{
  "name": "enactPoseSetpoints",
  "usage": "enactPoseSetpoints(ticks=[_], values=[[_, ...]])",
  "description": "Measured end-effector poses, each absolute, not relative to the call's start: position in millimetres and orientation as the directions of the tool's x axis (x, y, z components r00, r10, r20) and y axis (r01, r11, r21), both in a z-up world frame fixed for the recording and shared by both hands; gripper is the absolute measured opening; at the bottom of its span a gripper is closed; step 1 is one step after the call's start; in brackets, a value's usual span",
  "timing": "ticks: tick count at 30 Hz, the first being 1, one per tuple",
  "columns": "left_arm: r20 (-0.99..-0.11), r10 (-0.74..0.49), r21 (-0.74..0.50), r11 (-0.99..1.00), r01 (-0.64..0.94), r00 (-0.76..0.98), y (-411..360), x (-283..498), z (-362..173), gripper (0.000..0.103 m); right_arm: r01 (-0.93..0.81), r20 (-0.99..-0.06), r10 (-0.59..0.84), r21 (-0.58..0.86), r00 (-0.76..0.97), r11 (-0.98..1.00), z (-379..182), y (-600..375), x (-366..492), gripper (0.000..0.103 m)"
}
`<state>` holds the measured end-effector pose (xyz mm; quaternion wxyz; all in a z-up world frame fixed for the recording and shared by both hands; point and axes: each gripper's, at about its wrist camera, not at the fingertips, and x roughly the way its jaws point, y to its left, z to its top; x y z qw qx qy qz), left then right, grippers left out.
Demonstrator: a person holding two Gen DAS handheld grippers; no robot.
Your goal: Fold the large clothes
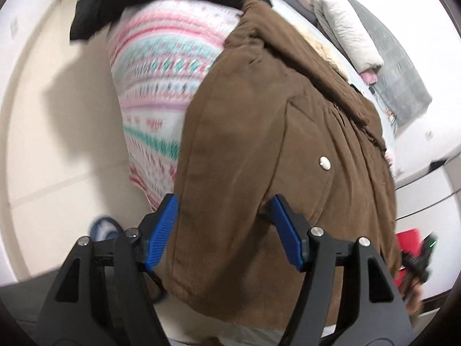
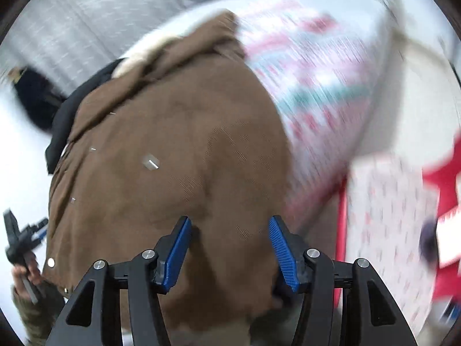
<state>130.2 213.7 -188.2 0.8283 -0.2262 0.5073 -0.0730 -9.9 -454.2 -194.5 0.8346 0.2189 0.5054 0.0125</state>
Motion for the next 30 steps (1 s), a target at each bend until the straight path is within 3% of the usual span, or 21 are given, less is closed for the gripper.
enactPoseSetpoints(ticks=[4, 10, 15, 19, 24, 26, 28, 29, 30], values=[[-0.782, -0.400, -0.517, 0.845, -0.139, 0.478, 224, 121, -196, 0.068, 0.270, -0.780, 0.383, 0.557, 0.495, 0.786, -210, -473, -33, 0.057], [-0.787, -0.417, -0.564, 0.785, -0.256, 0.454, 248, 110, -220, 0.070, 0.325, -0.768, 0.426, 0.606, 0.478, 0.726, -226, -478, -41, 0.062], [-0.767, -0.491, -0.606, 0.765, -0.217, 0.412, 238, 100, -236, 0.075, 0.356, -0.764, 0.431, 0.619, 0.480, 0.700, -234, -477, -42, 0.069], [-0.762, -0.533, -0.632, 0.734, -0.247, 0.368, 235, 95, -257, 0.077, 0.379, -0.779, 0.436, 0.609, 0.450, 0.697, -242, -471, -37, 0.082], [-0.735, -0.550, -0.664, 0.703, -0.255, 0.396, 238, 96, -257, 0.077, 0.377, -0.762, 0.474, 0.637, 0.443, 0.672, -248, -467, -42, 0.082], [-0.738, -0.536, -0.649, 0.731, -0.210, 0.410, 231, 94, -251, 0.069, 0.373, -0.771, 0.466, 0.625, 0.433, 0.686, -250, -465, -42, 0.082], [-0.742, -0.528, -0.630, 0.759, -0.163, 0.413, 223, 95, -245, 0.041, 0.365, -0.771, 0.455, 0.621, 0.446, 0.694, -249, -462, -45, 0.075], [-0.748, -0.517, -0.614, 0.776, -0.141, 0.415, 220, 95, -241, 0.032, 0.353, -0.763, 0.455, 0.626, 0.459, 0.695, -247, -461, -47, 0.054], [-0.752, -0.510, -0.601, 0.791, -0.117, 0.418, 218, 95, -237, 0.018, 0.333, -0.746, 0.464, 0.643, 0.478, 0.690, -245, -460, -49, 0.041]])
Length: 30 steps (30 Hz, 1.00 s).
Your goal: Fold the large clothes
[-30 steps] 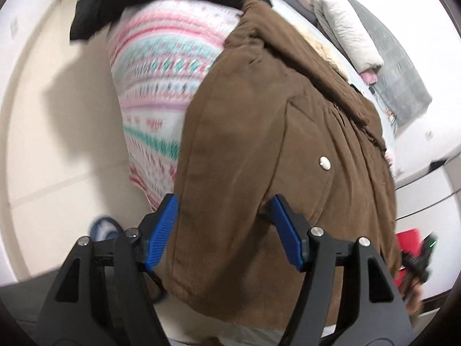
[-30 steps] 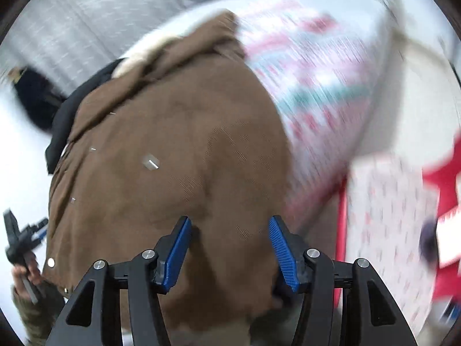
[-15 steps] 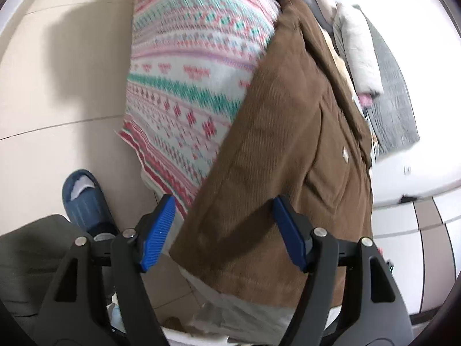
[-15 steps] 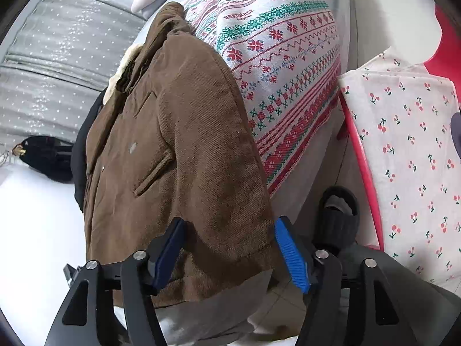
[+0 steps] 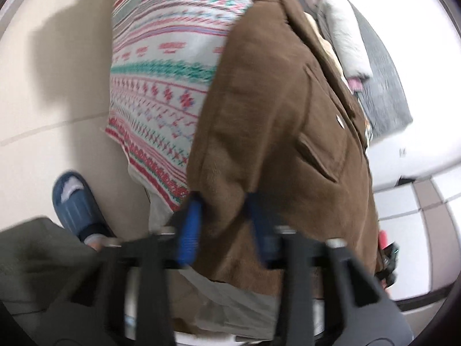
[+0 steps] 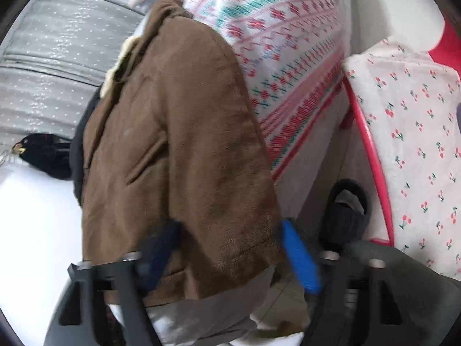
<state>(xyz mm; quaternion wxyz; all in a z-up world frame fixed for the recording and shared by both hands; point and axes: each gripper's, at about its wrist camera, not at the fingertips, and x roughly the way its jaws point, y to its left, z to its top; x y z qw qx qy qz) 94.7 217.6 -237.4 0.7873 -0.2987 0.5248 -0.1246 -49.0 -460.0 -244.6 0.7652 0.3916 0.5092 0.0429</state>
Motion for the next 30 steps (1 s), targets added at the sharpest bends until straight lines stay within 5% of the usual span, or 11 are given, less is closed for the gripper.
enactPoseSetpoints(ticks=[2, 18, 24, 30], values=[[-0.757, -0.488, -0.574, 0.815, -0.085, 0.434, 215, 91, -227, 0.012, 0.325, -0.730, 0.468, 0.657, 0.498, 0.680, -241, -459, -52, 0.011], [-0.660, -0.390, -0.503, 0.864, 0.008, 0.641, 218, 52, -147, 0.007, 0.175, -0.638, 0.323, 0.590, 0.700, 0.788, -175, -442, -85, 0.007], [-0.650, -0.402, -0.528, 0.849, -0.003, 0.645, 220, 55, -151, 0.007, 0.235, -0.691, 0.356, 0.605, 0.629, 0.761, -205, -446, -74, 0.025], [-0.603, -0.418, -0.559, 0.829, 0.014, 0.680, 226, 53, -140, 0.007, 0.339, -0.651, 0.409, 0.716, 0.640, 0.610, -232, -468, -81, 0.060]])
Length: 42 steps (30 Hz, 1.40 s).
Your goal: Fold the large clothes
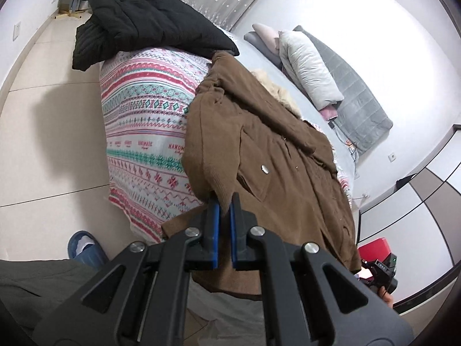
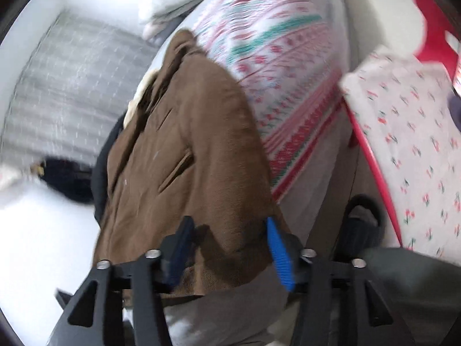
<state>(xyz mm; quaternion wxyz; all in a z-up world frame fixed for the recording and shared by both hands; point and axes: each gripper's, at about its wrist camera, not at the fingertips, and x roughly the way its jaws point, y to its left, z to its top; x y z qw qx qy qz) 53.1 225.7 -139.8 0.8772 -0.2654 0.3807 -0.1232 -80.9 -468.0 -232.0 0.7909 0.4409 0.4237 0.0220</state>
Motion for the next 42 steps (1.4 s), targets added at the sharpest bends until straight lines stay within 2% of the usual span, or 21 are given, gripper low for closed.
enactPoseSetpoints(ticks=[2, 6, 9, 12, 16, 22, 24, 25, 26, 29, 35, 42], values=[[-0.609, -0.412, -0.555, 0.832, 0.007, 0.677, 223, 56, -141, 0.007, 0.350, -0.648, 0.395, 0.719, 0.651, 0.600, -235, -471, -83, 0.072], [-0.599, -0.413, -0.559, 0.829, 0.012, 0.686, 222, 55, -138, 0.007, 0.339, -0.610, 0.445, 0.765, 0.656, 0.548, -247, -471, -75, 0.074], [-0.587, -0.422, -0.571, 0.821, 0.016, 0.691, 226, 54, -138, 0.007, 0.363, -0.638, 0.441, 0.745, 0.631, 0.559, -261, -467, -70, 0.074], [-0.582, -0.424, -0.584, 0.812, 0.007, 0.694, 227, 54, -142, 0.007, 0.350, -0.601, 0.495, 0.785, 0.628, 0.511, -275, -473, -74, 0.077], [-0.574, -0.427, -0.581, 0.814, 0.020, 0.699, 221, 52, -143, 0.007, 0.364, -0.595, 0.486, 0.792, 0.640, 0.491, -285, -483, -82, 0.085], [-0.577, -0.446, -0.596, 0.803, 0.020, 0.685, 220, 55, -147, 0.007, 0.359, -0.541, 0.549, 0.839, 0.637, 0.409, -306, -475, -71, 0.085], [-0.578, -0.440, -0.587, 0.809, 0.024, 0.687, 219, 53, -147, 0.007, 0.336, -0.542, 0.533, 0.834, 0.650, 0.438, -299, -473, -72, 0.066], [-0.578, -0.435, -0.582, 0.813, 0.024, 0.690, 219, 52, -146, 0.007, 0.299, -0.515, 0.535, 0.846, 0.669, 0.441, -293, -471, -75, 0.038], [-0.577, -0.430, -0.579, 0.815, 0.023, 0.694, 220, 51, -144, 0.007, 0.277, -0.501, 0.539, 0.852, 0.677, 0.443, -288, -469, -77, 0.017], [-0.576, -0.417, -0.571, 0.821, 0.019, 0.703, 221, 49, -139, 0.007, 0.235, -0.510, 0.470, 0.817, 0.721, 0.527, -260, -464, -93, 0.011], [-0.567, -0.414, -0.569, 0.822, 0.024, 0.713, 220, 49, -130, 0.006, 0.133, -0.419, 0.385, 0.800, 0.822, 0.586, -197, -462, -126, 0.010], [-0.539, -0.401, -0.579, 0.815, 0.019, 0.741, 227, 41, -112, 0.005, 0.066, -0.387, 0.361, 0.754, 0.848, 0.653, -134, -451, -118, 0.009]])
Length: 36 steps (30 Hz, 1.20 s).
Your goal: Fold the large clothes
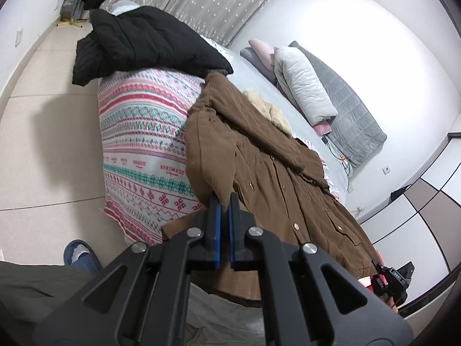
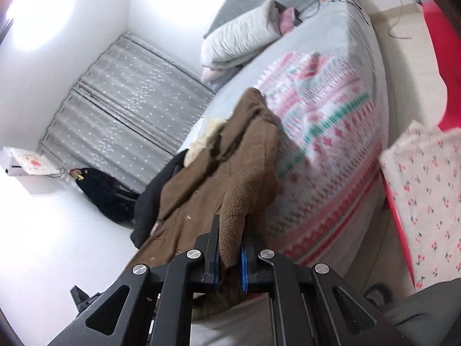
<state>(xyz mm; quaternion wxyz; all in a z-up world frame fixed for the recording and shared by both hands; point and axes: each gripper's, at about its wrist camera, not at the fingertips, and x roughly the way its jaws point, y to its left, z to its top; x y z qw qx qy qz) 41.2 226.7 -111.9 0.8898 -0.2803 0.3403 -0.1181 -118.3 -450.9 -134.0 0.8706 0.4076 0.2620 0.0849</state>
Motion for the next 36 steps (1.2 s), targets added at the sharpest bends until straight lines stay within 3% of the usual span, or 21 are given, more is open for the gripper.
enactPoseSetpoints(ticks=[16, 22, 26, 31, 36], values=[[-0.550, -0.331, -0.525, 0.851, -0.009, 0.767, 231, 25, -106, 0.005, 0.007, -0.328, 0.351, 0.739, 0.877, 0.674, -104, -447, -137, 0.009], [-0.592, -0.315, -0.551, 0.830, -0.088, 0.742, 237, 47, -127, 0.005, 0.102, -0.392, 0.310, 0.745, 0.866, 0.659, -126, -462, -111, 0.010], [-0.603, -0.317, -0.554, 0.827, -0.099, 0.732, 243, 39, -134, 0.005, 0.130, -0.388, 0.316, 0.785, 0.866, 0.606, -148, -469, -121, 0.010], [-0.590, -0.324, -0.575, 0.811, -0.104, 0.740, 244, 38, -129, 0.005, 0.103, -0.330, 0.333, 0.830, 0.883, 0.548, -153, -476, -129, 0.010], [-0.555, -0.326, -0.589, 0.804, -0.084, 0.765, 239, 40, -100, 0.005, 0.038, -0.269, 0.326, 0.820, 0.906, 0.571, -123, -465, -124, 0.009]])
